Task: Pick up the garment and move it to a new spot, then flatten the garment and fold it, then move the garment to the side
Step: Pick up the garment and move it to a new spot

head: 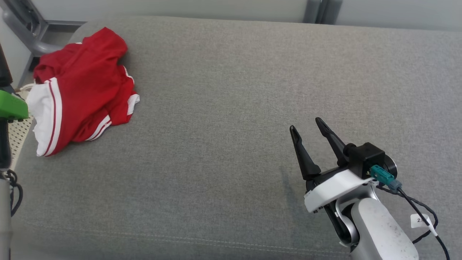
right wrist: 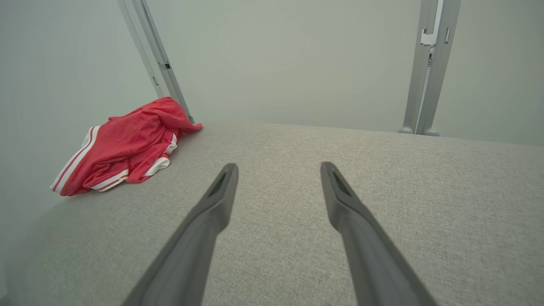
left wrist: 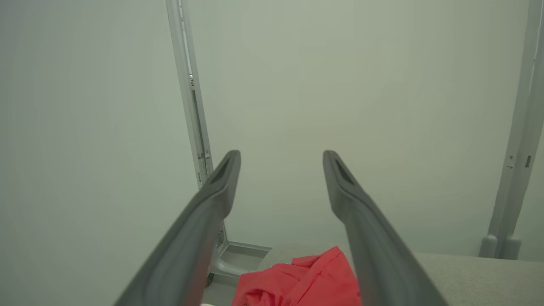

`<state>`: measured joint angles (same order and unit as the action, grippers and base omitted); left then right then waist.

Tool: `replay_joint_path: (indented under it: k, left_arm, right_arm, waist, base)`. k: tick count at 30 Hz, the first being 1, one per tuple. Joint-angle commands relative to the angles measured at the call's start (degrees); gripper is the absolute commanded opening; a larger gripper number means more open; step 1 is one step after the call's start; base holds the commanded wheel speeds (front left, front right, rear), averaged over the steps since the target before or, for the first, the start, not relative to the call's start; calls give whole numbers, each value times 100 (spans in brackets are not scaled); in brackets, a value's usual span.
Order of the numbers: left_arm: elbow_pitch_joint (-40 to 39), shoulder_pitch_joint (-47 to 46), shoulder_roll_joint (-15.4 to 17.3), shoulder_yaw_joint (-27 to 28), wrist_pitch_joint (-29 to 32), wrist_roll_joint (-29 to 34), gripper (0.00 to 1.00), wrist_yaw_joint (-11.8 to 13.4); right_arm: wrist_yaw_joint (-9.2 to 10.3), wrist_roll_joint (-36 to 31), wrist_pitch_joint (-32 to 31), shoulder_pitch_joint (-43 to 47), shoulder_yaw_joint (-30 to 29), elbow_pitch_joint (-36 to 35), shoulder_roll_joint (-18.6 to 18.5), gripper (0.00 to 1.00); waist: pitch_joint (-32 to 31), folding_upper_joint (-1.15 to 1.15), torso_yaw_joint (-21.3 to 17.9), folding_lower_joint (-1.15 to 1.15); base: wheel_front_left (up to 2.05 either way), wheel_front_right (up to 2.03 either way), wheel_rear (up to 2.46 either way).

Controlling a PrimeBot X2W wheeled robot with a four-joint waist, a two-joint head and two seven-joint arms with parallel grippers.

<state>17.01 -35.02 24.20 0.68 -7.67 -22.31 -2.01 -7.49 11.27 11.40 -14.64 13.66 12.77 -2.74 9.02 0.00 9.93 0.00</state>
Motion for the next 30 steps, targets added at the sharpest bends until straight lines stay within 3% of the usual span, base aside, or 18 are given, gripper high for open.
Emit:
replay_joint_path:
  k: [1,14,22,30]
  left_arm:
    - [302,-212,89,-38,37,5,100,-94]
    - [2401,-1153,404,-153,33,-330,100,-454]
    - [3504,-1545,507,-399,20,-551,100,-539]
    - [4164,-1735,501,-901,426,-872,100,-544]
  right_arm:
    - [0,-46,-23,-122,-1,-49,-25,100]
    - [0,-173,-77,-328,-110,-253,-24,100]
    - [0,-210,-136,-408,-85,-371,-23,100]
    - [0,-272,-183,-463,-104,-468,-23,100]
  waist:
    - [313,0,-297,0]
    - [768,0,-789,0]
    - [1042,0,-994,0]
    - [1270,0,-1109,0]
  base:
    - [0,0,0]
    - [0,0,0]
    - [0,0,0]
    - [0,0,0]
